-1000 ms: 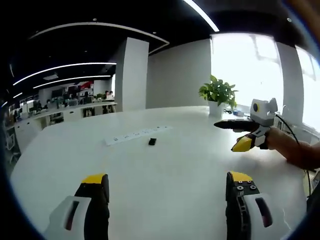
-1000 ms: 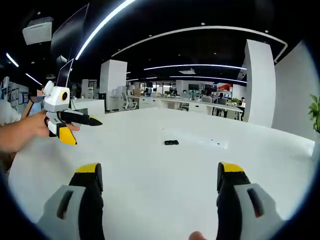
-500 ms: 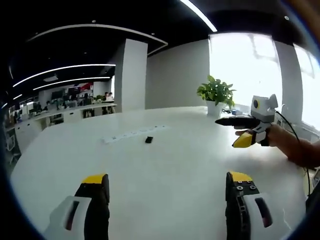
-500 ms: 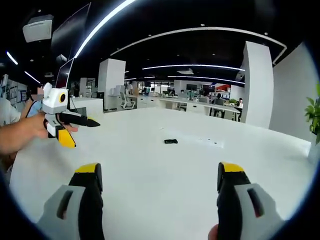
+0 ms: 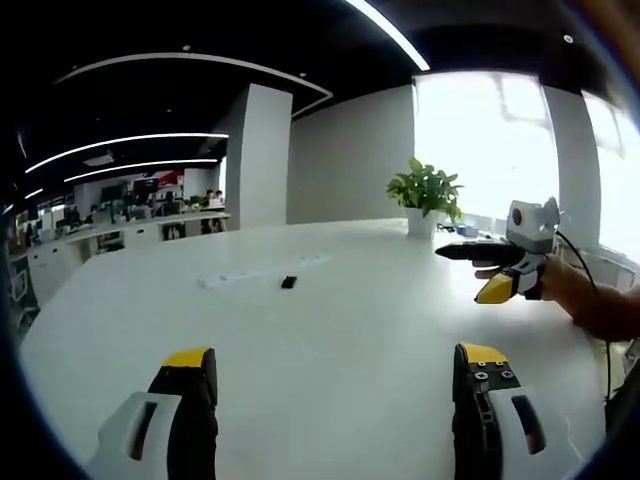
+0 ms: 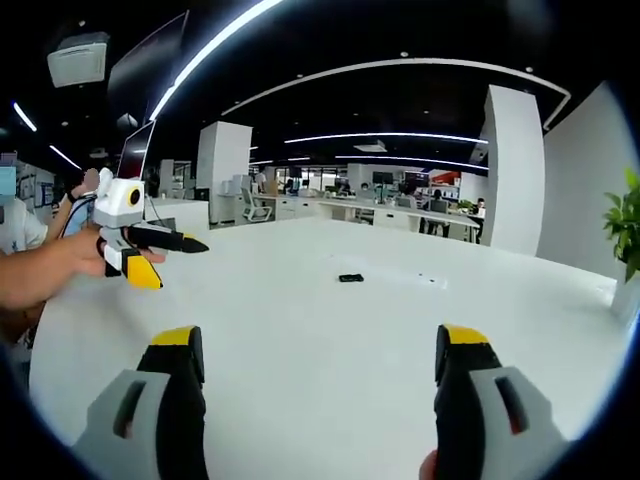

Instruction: Snap the two parts of the plastic buckle together until the buckle closes and remains connected.

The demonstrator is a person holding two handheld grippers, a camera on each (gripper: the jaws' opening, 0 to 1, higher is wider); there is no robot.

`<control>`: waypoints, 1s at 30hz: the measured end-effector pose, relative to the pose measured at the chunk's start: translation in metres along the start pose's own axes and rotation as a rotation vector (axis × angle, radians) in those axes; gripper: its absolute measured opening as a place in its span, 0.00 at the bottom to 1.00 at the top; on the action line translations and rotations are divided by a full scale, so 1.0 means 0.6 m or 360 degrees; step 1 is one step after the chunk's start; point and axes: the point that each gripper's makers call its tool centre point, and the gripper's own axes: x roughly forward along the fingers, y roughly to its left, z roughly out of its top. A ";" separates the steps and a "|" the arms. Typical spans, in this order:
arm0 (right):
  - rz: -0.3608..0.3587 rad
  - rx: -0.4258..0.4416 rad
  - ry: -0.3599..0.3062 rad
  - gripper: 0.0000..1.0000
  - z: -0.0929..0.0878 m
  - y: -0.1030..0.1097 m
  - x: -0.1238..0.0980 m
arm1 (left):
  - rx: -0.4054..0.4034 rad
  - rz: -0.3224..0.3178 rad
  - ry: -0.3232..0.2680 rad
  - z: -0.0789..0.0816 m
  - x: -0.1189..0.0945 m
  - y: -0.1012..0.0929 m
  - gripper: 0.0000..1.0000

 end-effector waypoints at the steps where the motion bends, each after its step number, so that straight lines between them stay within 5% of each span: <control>1: -0.0010 -0.0002 0.0006 0.96 -0.002 0.002 -0.005 | 0.0012 -0.0003 0.0006 -0.002 0.000 -0.002 0.99; 30: -0.0067 -0.0050 -0.0010 0.95 -0.028 0.011 -0.043 | 0.0013 -0.0012 0.0011 -0.044 -0.010 -0.021 0.99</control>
